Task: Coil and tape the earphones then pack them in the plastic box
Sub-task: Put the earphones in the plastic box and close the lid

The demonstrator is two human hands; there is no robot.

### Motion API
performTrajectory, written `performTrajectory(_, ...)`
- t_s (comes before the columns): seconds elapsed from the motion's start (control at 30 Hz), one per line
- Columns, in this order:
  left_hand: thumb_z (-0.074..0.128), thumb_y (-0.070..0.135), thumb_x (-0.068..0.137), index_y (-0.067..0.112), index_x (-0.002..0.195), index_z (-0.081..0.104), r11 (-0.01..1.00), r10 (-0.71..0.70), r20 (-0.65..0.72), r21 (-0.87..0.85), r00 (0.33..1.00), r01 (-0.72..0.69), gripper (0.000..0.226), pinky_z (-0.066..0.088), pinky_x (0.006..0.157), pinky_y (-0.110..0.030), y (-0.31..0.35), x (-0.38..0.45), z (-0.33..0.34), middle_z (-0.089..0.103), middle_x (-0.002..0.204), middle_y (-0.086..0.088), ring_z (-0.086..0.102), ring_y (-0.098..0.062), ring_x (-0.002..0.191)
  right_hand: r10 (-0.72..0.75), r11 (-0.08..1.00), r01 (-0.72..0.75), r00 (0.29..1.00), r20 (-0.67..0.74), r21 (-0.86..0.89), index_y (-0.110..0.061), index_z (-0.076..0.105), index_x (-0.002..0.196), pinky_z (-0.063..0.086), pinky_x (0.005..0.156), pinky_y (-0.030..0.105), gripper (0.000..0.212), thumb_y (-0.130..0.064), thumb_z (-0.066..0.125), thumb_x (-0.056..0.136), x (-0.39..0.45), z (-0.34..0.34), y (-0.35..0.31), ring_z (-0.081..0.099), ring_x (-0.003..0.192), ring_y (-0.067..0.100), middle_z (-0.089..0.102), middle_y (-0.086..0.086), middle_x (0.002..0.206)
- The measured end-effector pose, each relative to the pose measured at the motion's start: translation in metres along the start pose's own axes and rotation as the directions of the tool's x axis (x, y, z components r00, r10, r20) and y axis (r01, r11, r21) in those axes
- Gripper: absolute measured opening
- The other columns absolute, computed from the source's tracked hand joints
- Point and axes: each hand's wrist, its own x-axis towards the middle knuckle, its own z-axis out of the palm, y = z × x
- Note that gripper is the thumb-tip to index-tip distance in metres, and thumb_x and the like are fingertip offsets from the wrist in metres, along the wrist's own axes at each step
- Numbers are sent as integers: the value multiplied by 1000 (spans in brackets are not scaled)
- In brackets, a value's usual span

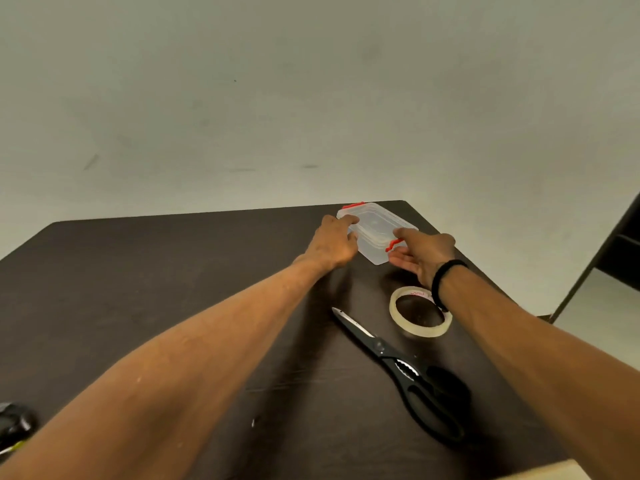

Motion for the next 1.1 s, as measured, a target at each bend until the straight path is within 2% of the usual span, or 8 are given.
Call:
performTrajectory(0.17, 51, 32, 105, 10, 145, 56, 999, -28, -161, -50, 987, 21, 45, 47, 112, -45, -10, -4, -14, 62, 138, -20, 60, -37, 127, -37, 999, 37, 999, 24, -29, -3, 59, 133, 68, 73, 38, 45, -15, 79, 95, -6, -5, -5, 81, 80, 26, 76, 19, 102)
performTrajectory(0.27, 53, 39, 106, 7, 149, 50, 970, -173, -266, -216, 948, 116, 53, 45, 114, -41, -18, -17, -42, 61, 144, -15, 56, -34, 134, -55, 997, 62, 988, 142, -49, 0, 62, 120, 67, 83, 42, 32, -10, 79, 94, -24, -4, -13, 79, 87, 30, 74, 22, 106)
performTrajectory(0.33, 53, 46, 105, 8, 145, 55, 938, -264, -261, -295, 929, 183, 55, 47, 113, -41, -30, -32, -67, 64, 142, -12, 59, -32, 132, -64, 993, 86, 968, 243, -85, 5, 67, 114, 68, 75, 38, 28, -8, 80, 93, -41, 2, -19, 78, 83, 30, 75, 21, 102)
performTrajectory(0.43, 61, 43, 102, 8, 114, 75, 895, -310, -253, -403, 916, 192, 40, 61, 96, -45, -53, -68, -104, 76, 116, -11, 73, -29, 104, -79, 985, 131, 924, 374, -116, 6, 71, 109, 66, 60, 32, 27, -7, 83, 89, -67, 20, -25, 76, 71, 26, 73, 19, 90)
performTrajectory(0.53, 72, 32, 98, 7, 113, 76, 860, -355, -253, -467, 900, 207, 30, 66, 78, -38, -79, -121, -137, 77, 108, -11, 77, -24, 89, -87, 979, 163, 877, 472, -122, 3, 74, 100, 64, 60, 30, 19, -7, 84, 88, -98, 45, -21, 76, 67, 22, 74, 14, 81)
performTrajectory(0.7, 77, 29, 94, 3, 103, 78, 836, -421, -229, -473, 877, 278, 27, 60, 57, -22, -112, -205, -169, 79, 88, -14, 75, -13, 62, -124, 974, 207, 823, 554, -90, 6, 73, 102, 68, 69, 34, 24, -14, 82, 92, -152, 72, 1, 76, 71, 23, 74, 13, 81)
performTrajectory(0.9, 73, 21, 96, -1, 96, 79, 802, -449, -240, -534, 861, 269, 23, 66, 65, -32, -117, -255, -158, 78, 84, -19, 79, -26, 71, -184, 924, 319, 853, 489, -209, 6, 75, 101, 67, 71, 37, 19, -13, 71, 101, -179, 80, 27, 76, 77, 22, 77, 19, 97)
performTrajectory(1.1, 68, 17, 96, 6, 78, 79, 828, -486, -321, -466, 813, 311, 24, 67, 74, -43, -115, -268, -143, 78, 72, -12, 79, -26, 66, -223, 858, 397, 860, 458, -327, 6, 78, 86, 67, 82, 50, 26, -9, 65, 103, -188, 80, 45, 77, 88, 31, 78, 17, 98)
